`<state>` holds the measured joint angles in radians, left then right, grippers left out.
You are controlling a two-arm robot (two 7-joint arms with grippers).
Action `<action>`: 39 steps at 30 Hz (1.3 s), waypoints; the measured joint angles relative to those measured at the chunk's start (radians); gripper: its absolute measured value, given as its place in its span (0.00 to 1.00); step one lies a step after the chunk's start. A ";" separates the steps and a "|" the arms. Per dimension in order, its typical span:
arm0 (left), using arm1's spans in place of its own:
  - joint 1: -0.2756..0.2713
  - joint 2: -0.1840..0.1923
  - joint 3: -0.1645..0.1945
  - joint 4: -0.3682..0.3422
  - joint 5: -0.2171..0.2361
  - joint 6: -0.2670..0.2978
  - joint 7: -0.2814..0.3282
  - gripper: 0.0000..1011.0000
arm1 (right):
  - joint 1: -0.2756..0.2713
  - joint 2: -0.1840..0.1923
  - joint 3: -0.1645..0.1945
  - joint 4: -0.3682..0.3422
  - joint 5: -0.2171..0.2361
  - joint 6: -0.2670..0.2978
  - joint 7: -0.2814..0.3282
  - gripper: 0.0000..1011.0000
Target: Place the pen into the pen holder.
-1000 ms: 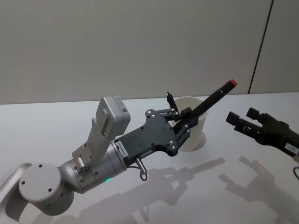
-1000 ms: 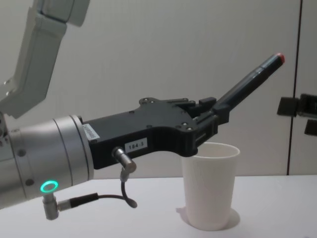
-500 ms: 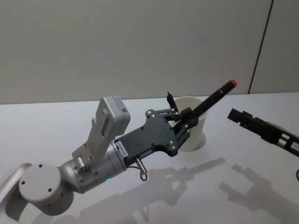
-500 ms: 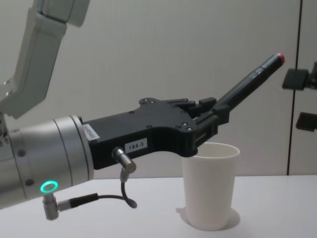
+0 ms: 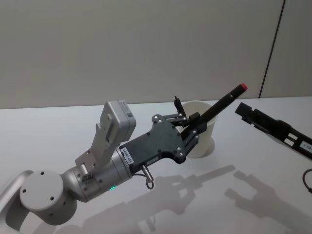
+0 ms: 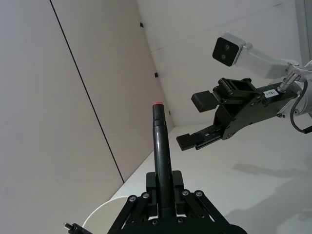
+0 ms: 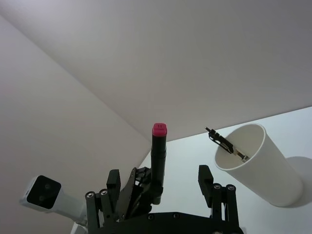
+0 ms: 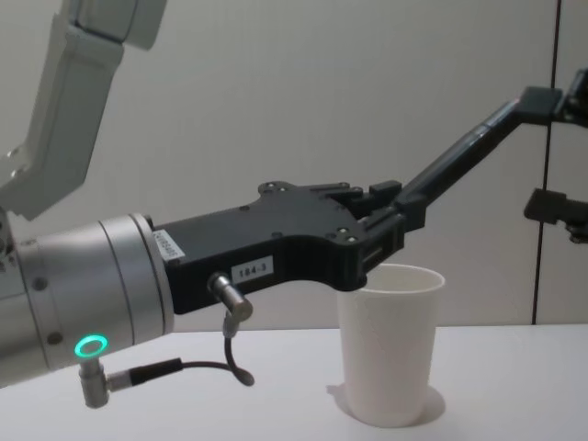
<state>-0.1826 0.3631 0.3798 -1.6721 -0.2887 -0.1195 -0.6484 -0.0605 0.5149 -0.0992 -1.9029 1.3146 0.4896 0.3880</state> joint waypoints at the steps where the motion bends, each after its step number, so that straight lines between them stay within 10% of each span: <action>1: 0.000 0.000 0.000 0.000 0.000 0.000 0.000 0.19 | 0.004 -0.004 -0.004 0.001 0.006 -0.002 -0.004 0.99; 39: 0.000 0.000 0.000 0.000 0.000 0.000 0.000 0.19 | 0.091 -0.067 -0.100 0.023 0.000 -0.067 -0.083 0.99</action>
<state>-0.1826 0.3631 0.3798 -1.6721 -0.2887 -0.1195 -0.6483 0.0303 0.4477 -0.1996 -1.8797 1.3142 0.4228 0.3053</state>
